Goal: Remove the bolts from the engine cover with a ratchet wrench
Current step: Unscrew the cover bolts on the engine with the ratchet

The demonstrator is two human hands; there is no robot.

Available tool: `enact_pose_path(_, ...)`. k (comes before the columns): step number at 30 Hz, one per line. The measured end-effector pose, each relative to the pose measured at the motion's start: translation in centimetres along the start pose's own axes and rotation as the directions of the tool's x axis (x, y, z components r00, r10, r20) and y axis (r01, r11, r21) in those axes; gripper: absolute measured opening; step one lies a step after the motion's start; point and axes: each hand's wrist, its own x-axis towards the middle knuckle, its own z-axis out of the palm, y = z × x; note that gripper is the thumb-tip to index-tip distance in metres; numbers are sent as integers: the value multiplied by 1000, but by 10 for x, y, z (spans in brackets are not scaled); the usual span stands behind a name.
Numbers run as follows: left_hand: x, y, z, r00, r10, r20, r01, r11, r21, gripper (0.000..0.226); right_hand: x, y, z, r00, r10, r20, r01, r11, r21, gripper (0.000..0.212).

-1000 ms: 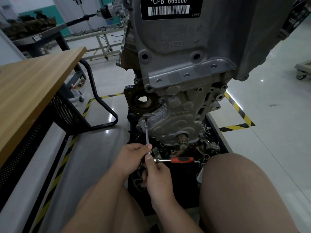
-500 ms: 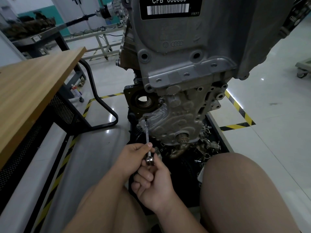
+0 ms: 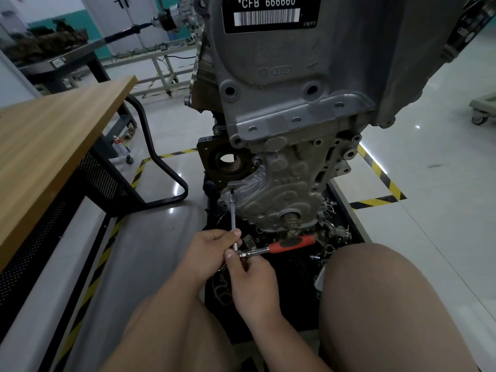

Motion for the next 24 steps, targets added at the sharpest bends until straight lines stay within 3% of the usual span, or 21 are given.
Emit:
enact_pose_path(3,1,-1,0,1000,-12,4,12,1000,-17,30,4,3,-4,998,-67,1,67,994,-87,45)
enact_pose_path(6,1,0,0,1000,-4,16,5,999,-32,31,4,4,-2,998,-33,56,26,991,128,55)
enact_pose_path(10,0,-1,-1,1000,5,5,-5,1000,10,30,9,2,-1,972,168,163,-217,907,360,65)
enact_pose_path(16,-2,1,0,999,-13,35,16,997,-75,27,9,-3,0,870,292,398,-492,579,650,62)
enact_pose_path(20,-1,-2,1,998,14,66,-10,998,-66,29,5,-8,-3,793,255,554,-609,280,742,65)
enact_pose_path(24,1,-4,2,995,-3,97,10,997,-81,32,3,-10,-2,752,177,635,-657,123,743,66)
